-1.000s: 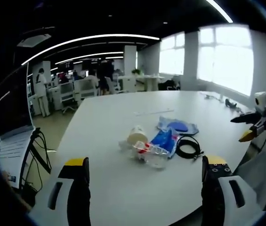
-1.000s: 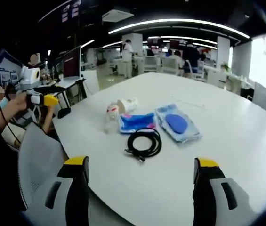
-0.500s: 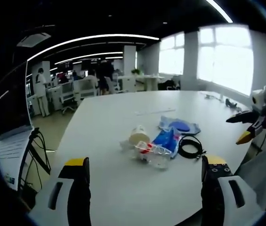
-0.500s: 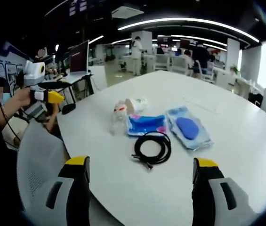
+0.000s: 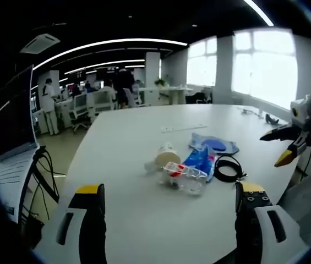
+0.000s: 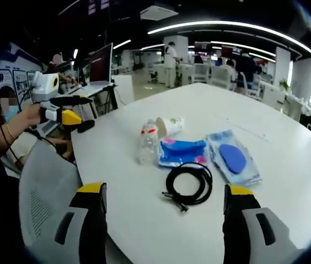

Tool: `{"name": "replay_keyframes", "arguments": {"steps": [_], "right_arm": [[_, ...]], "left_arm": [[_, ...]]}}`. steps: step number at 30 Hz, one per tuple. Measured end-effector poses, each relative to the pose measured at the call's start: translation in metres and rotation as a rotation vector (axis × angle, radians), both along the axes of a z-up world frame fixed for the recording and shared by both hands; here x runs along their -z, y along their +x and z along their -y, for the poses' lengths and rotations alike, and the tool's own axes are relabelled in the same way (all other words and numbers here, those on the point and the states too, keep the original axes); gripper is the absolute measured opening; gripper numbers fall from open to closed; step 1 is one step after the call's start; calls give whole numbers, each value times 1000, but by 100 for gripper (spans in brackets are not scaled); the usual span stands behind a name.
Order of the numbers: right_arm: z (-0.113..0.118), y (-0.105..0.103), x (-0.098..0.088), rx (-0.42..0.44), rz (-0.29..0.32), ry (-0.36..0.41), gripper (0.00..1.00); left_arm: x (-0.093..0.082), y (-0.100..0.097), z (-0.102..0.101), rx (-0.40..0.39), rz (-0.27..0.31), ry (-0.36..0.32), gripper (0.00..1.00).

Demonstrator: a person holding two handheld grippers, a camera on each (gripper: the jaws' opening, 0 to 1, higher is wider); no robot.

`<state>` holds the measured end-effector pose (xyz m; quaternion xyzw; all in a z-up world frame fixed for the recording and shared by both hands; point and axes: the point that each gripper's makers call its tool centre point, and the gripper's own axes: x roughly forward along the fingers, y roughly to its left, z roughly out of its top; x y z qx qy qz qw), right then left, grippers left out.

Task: Arrange the tabletop items into an orderly group along one side of the table until the central work area is clear of visible clutter.

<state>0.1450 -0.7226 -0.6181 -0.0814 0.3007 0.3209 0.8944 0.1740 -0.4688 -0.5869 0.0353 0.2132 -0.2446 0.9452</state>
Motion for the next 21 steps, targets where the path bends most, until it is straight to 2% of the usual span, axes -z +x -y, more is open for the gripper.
{"name": "replay_keyframes", "arguments": {"steps": [7, 15, 21], "right_arm": [[-19, 12, 2, -47, 1, 12, 83], [-42, 25, 5, -78, -10, 44, 79], [-56, 38, 10, -105, 3, 28, 77]], "left_arm": [[-1, 6, -2, 14, 16, 3, 98], [-2, 14, 1, 40, 12, -54, 98], [7, 20, 2, 54, -1, -36, 97]]}}
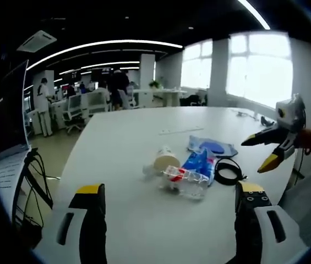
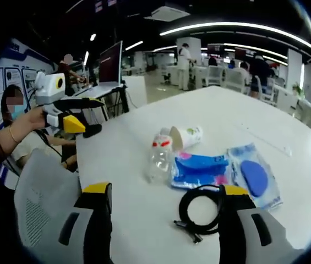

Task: Arrange the tabletop items into an orderly group along one side of the table until the central work area is clear of visible clutter.

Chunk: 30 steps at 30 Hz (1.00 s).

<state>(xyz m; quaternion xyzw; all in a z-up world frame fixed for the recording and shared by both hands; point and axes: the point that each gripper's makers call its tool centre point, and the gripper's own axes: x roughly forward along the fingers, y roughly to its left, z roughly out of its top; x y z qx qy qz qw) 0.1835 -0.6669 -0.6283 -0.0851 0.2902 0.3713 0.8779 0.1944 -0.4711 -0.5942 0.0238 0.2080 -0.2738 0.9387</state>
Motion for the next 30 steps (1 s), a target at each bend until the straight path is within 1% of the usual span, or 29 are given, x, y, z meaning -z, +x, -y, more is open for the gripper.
{"name": "replay_keyframes", "arguments": {"steps": [4, 12, 20, 23, 26, 30], "right_arm": [[-11, 8, 5, -22, -15, 13, 76], [-24, 20, 14, -64, -13, -5, 74], [-36, 32, 19, -82, -39, 43, 71], [-41, 36, 20, -92, -23, 35, 71], [-45, 39, 25, -100, -39, 29, 71], [-53, 43, 29, -119, -35, 11, 69]], "left_arm": [[5, 4, 2, 10, -7, 0, 97], [14, 8, 6, 24, -14, 13, 97], [23, 13, 14, 34, -28, -2, 96], [23, 16, 15, 36, -24, -13, 96], [26, 19, 16, 41, -32, -9, 95], [27, 23, 15, 46, -26, -11, 95]]}}
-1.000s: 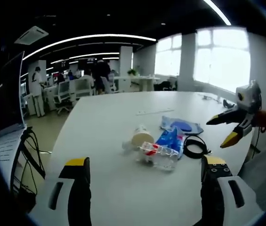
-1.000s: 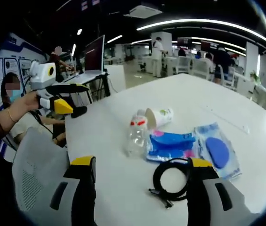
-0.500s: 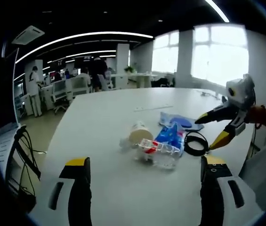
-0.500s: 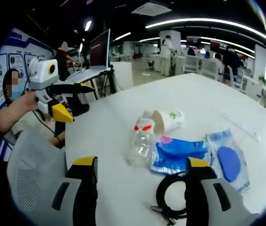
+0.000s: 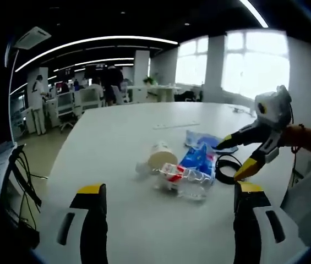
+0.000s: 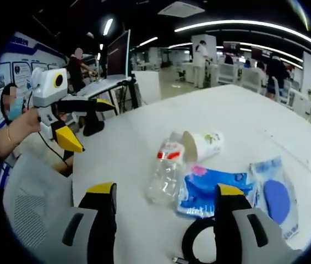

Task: Arrange the tabletop items into an orderly group along one side of the table until the central work area is clear of visible clutter.

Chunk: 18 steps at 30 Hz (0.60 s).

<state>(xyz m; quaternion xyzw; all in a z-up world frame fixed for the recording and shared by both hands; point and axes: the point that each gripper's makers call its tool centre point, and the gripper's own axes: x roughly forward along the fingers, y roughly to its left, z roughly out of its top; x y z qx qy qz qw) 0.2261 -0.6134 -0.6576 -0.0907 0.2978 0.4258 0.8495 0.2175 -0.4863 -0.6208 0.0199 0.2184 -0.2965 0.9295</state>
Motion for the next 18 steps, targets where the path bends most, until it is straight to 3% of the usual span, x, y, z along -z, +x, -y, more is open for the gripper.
{"name": "replay_keyframes", "arguments": {"steps": [8, 18], "right_arm": [[-21, 12, -1, -22, -16, 39, 65], [-33, 20, 14, -48, -30, 16, 61]], "left_arm": [[4, 4, 2, 16, 4, -4, 96], [12, 6, 3, 27, -12, 5, 96]]}}
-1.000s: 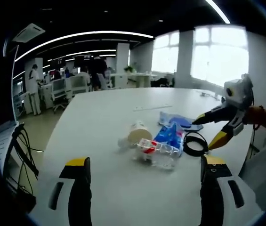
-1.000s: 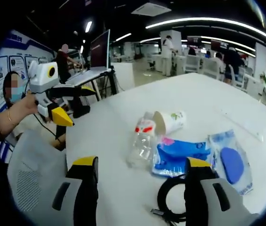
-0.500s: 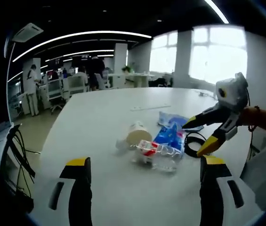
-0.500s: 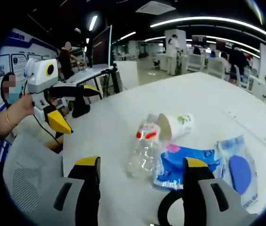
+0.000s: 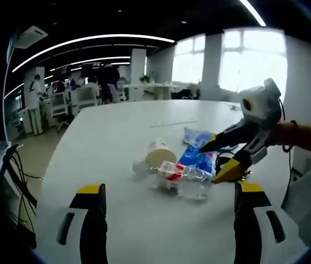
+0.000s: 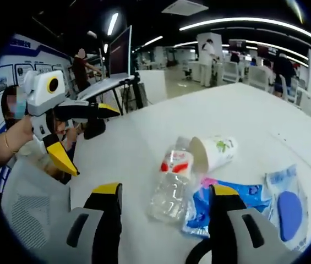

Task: Arrange the tabletop items into an orderly group along one side of the table until the central work area is clear of visible clutter.

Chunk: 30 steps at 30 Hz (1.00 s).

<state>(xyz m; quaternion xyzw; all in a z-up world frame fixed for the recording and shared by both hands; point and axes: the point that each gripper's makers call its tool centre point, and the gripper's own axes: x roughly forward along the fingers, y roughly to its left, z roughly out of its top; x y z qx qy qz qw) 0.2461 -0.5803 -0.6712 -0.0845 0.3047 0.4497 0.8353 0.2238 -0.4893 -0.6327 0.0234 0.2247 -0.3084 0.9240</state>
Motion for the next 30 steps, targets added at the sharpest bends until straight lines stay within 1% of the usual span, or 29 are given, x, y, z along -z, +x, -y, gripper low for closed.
{"name": "replay_keyframes", "arguments": {"steps": [4, 7, 11, 17, 25, 30], "right_arm": [[-6, 3, 3, -6, -4, 8, 59], [-11, 8, 2, -2, 21, 11, 53], [-18, 13, 8, 5, 9, 19, 53], [-26, 16, 13, 6, -1, 20, 51], [-29, 24, 19, 23, -10, 4, 48], [-35, 29, 24, 25, -6, -6, 48]], "left_arm": [[2, 1, -1, 1, -5, -1, 96], [5, 2, -2, -3, -12, 3, 96], [10, 2, -1, -2, -26, -1, 95], [11, 3, 2, 6, -29, -3, 95], [17, 1, 5, 16, -42, -2, 95], [19, 1, 8, 24, -47, -4, 95]]}}
